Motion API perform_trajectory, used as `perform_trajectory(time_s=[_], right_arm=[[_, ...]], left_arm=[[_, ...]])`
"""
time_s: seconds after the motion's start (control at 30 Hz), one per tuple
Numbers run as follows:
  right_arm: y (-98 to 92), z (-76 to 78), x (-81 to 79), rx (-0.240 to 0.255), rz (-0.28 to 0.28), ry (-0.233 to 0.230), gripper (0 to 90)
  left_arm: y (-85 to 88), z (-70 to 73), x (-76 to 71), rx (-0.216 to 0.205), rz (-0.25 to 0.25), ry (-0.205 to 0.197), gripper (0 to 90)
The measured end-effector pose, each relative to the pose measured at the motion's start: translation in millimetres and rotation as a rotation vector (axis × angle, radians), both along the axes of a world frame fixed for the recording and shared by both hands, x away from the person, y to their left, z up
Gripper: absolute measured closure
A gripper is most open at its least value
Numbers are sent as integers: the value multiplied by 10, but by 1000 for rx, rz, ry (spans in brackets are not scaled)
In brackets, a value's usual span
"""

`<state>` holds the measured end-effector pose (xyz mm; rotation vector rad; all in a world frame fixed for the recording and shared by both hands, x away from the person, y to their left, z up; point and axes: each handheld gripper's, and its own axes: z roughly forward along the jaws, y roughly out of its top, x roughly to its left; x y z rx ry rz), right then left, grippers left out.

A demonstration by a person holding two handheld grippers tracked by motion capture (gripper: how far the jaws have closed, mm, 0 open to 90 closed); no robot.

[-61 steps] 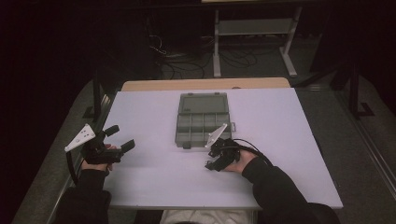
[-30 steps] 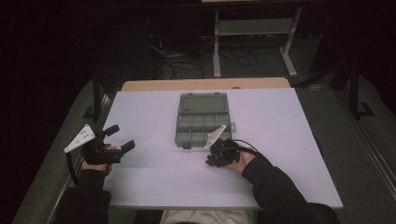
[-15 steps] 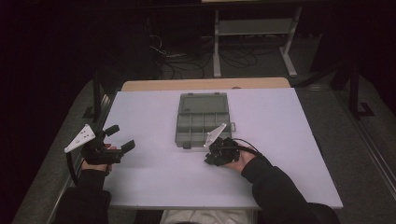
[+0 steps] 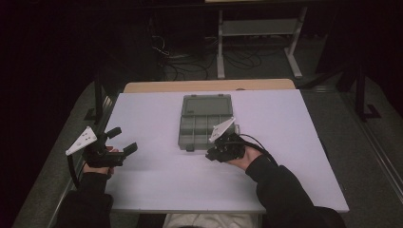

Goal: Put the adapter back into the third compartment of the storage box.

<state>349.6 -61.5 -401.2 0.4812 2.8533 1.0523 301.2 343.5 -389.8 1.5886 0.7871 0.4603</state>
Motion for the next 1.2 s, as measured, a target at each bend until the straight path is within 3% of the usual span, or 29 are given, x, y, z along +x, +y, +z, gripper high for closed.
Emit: perform_trajectory(time_s=[0.27, 0.8, 1.2], right_arm=[[-69, 132, 42, 38, -18, -9, 748], [-84, 331, 162, 33, -26, -33, 748], [-126, 393, 292, 52, -46, -17, 748]], left_arm=[[0, 0, -1, 1, 1, 0, 0], [6, 0, -2, 1, 3, 0, 0], [5, -2, -1, 0, 1, 0, 0]])
